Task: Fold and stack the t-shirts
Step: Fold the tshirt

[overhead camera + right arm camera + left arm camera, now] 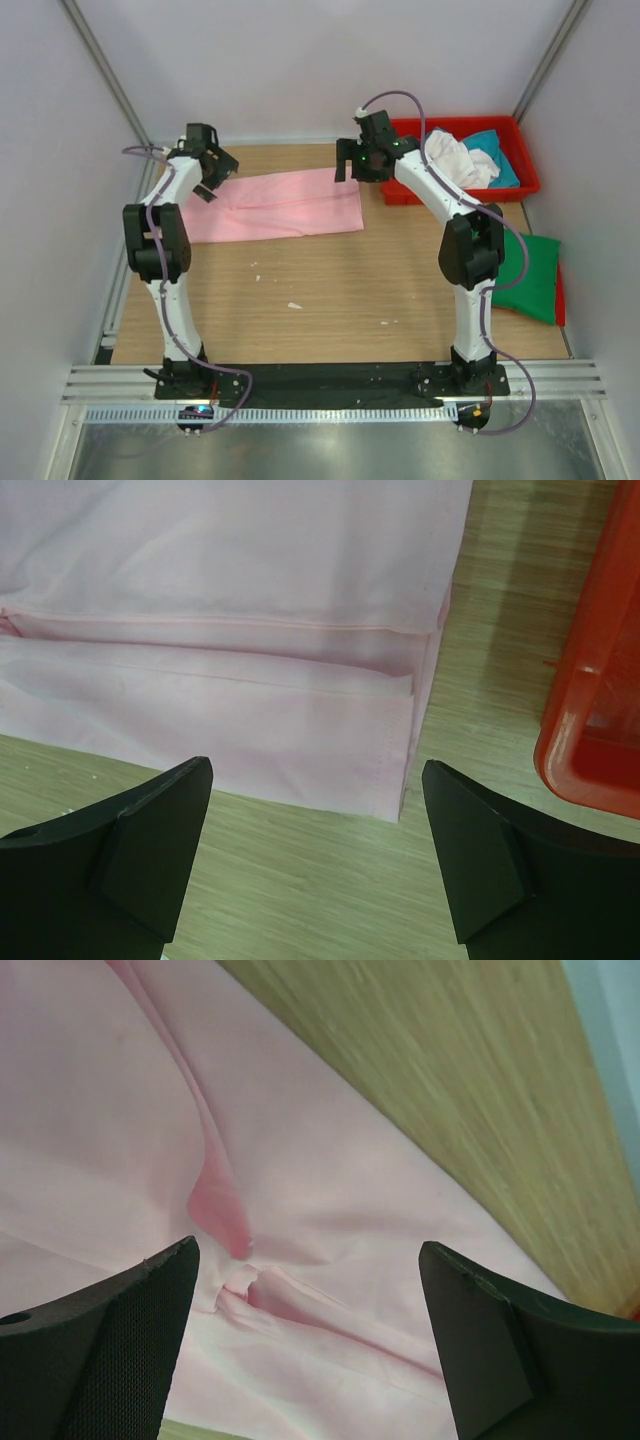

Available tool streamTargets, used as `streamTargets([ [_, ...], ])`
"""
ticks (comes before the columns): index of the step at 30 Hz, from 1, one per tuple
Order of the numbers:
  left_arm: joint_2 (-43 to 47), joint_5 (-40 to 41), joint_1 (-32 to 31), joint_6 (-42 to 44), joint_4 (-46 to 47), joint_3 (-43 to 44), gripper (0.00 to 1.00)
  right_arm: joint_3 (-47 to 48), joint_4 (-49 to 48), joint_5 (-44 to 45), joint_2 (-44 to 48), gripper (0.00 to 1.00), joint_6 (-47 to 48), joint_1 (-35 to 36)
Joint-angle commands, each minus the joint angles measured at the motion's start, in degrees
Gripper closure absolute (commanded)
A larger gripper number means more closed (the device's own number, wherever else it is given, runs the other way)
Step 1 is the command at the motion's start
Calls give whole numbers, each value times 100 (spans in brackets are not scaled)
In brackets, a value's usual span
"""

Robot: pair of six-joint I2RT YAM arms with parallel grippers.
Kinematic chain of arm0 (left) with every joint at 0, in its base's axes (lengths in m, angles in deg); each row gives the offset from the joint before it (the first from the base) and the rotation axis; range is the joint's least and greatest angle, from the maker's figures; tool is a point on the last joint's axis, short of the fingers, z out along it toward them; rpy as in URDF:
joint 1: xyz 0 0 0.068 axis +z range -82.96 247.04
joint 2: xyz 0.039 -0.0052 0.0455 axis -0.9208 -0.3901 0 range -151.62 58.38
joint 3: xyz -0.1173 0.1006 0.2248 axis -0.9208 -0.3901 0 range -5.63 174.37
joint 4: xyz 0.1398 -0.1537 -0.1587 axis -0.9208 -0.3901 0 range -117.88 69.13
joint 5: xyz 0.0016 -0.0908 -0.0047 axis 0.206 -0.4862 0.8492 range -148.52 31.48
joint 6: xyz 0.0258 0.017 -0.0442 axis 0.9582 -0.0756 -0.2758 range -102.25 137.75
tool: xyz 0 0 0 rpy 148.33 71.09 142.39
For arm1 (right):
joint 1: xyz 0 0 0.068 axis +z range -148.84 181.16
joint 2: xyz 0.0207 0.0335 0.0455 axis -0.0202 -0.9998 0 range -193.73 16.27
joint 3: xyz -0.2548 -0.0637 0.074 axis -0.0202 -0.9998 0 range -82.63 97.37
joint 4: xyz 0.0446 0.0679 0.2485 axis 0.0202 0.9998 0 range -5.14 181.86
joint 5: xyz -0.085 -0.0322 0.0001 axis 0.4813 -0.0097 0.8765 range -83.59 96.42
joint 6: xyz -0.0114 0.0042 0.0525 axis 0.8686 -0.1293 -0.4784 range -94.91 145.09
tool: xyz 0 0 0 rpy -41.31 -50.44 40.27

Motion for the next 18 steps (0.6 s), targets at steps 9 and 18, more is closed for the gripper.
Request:
streamTargets([
  [9, -1002, 431, -403, -146, 35, 892, 9, -278, -134, 19, 472, 7, -26, -92],
  [18, -1082, 466, -412, -208, 175, 418, 9, -261, -169, -156, 428, 8, -96, -188],
])
